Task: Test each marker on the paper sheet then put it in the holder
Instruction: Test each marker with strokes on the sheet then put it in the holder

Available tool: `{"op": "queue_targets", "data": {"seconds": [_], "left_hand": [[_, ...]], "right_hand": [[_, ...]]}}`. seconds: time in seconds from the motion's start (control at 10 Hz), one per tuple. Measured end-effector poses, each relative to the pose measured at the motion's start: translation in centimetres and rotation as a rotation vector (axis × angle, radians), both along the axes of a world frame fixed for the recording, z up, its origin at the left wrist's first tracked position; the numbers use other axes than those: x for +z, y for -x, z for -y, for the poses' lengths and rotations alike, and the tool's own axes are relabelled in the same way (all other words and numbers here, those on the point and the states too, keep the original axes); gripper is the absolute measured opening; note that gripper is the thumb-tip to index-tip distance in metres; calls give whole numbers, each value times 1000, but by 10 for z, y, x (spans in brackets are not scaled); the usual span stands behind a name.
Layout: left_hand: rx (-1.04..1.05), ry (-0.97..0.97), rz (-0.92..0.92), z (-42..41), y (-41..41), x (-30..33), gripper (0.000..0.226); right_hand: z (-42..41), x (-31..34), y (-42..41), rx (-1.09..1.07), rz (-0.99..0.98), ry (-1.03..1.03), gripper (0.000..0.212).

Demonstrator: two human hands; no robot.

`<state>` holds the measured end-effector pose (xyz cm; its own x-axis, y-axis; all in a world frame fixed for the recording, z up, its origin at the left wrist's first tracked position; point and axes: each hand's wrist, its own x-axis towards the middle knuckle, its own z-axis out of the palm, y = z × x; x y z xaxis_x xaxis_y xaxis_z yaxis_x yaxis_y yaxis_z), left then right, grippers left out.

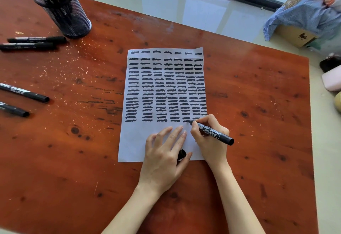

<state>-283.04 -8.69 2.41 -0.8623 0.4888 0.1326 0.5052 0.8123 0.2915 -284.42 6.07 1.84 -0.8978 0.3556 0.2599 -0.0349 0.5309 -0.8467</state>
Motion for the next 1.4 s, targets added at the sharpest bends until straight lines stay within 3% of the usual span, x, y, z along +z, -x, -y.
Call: {"op": "queue_targets", "data": {"seconds": [0.6,1.0,1.1,1.2,1.3,1.4], "left_hand": [[0,-8,-5,0,-1,-3,50],[-2,-30,27,0,0,-1,50],[11,-122,78,2,1,2,51],[76,-426,172,7,2,4,51],[211,-774,316,12,3,13,42],[363,-909,389,13,6,32,22]], "right_hand": [[2,3,-1,-35,-39,-22,20],[2,31,-9,-56,31,474,13],[14,41,-20,-80,89,972,10],[24,35,-28,-173,112,1285,9],[28,32,-27,-289,75,1377,10],[28,35,-24,-333,93,1400,15]]}}
